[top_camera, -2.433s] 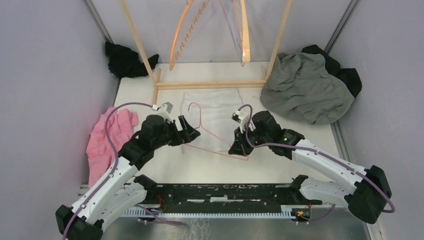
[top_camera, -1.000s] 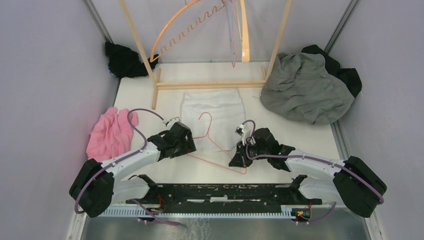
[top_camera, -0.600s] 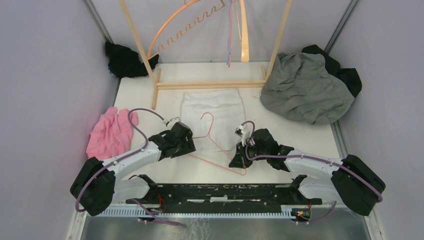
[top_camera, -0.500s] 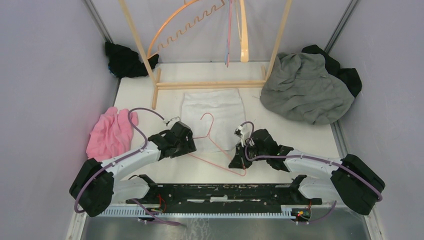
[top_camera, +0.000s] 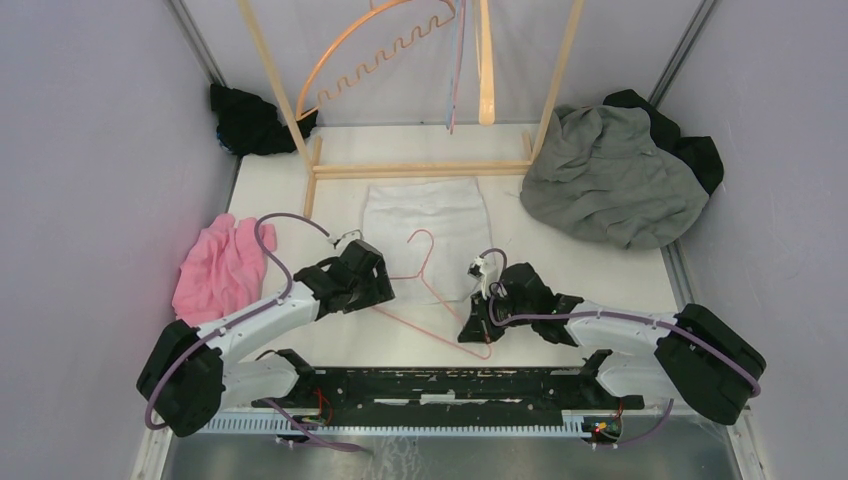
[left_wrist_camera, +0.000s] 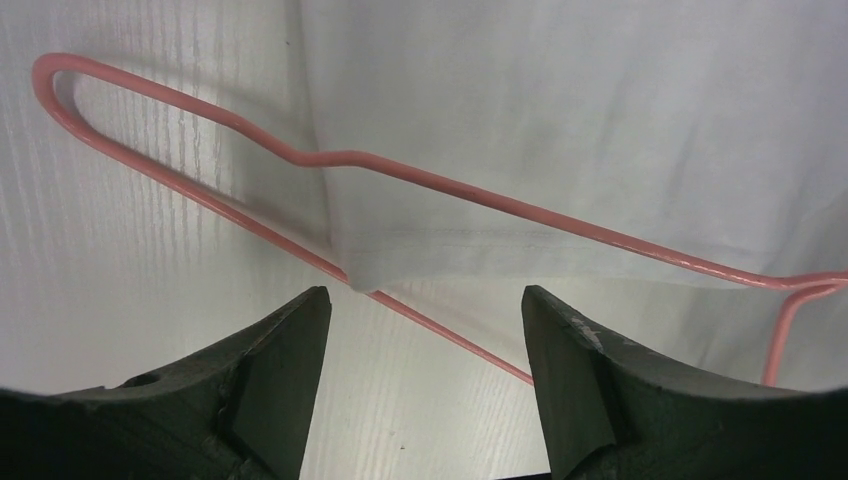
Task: Place the skirt on the hanger
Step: Hang the skirt on the hanger.
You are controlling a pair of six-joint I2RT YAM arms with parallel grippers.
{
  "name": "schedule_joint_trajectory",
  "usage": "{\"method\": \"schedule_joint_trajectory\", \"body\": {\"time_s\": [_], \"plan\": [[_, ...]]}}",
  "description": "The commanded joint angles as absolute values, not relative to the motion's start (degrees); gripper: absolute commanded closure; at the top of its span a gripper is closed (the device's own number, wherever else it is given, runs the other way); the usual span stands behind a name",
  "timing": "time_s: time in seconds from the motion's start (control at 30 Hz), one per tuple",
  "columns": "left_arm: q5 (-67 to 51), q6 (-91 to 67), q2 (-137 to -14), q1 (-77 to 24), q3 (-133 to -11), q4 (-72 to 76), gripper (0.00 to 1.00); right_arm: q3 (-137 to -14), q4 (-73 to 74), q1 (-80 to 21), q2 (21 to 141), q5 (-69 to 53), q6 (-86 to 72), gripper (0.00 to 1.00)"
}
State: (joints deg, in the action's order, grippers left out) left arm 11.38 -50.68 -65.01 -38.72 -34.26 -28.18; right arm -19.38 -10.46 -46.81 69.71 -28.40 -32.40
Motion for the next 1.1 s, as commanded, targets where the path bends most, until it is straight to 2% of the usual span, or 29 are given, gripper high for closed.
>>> {"method": "schedule_joint_trajectory", "body": {"time_s": [0.0,0.2,0.37,0.53,0.63,0.83,0.97,1.07], "plan": [[11.1,-49.0,-65.4,-39.1,-34.5,-26.9,0.23,-18.5,-10.8,-47.5,68.8,-27.1,-33.7,0.99],[12.8,-48.7,-65.7,-39.1,-34.2,-26.9,0.3,-18.8,-11.6,-48.8,70.4,-27.0,-34.0,0.99],[13.4,-48.2,-67.7,-39.1,-34.5,-25.8,0.45,-19.1,-11.8,-49.4,71.1,-26.7,-34.0,0.99],[13.6,-47.8,-69.5,-39.1,-34.3,-25.3,0.55,-18.8,-11.9,-49.6,71.0,-25.8,-34.2,0.99],[13.8,-47.7,-69.7,-39.2,-34.1,-25.4,0.53,-18.9,-11.7,-49.5,71.1,-25.7,-34.1,0.99],[14.5,-47.7,-69.4,-39.1,-33.8,-26.4,0.37,-19.0,-11.9,-49.6,71.6,-25.7,-33.9,0.99],[15.2,-47.4,-69.3,-39.2,-33.8,-26.7,0.36,-19.1,-11.9,-49.5,71.5,-25.8,-34.0,0.99],[15.5,-47.4,-70.1,-39.1,-33.8,-26.2,0.4,-19.1,-11.9,-49.6,71.6,-25.7,-34.0,0.99]]}}
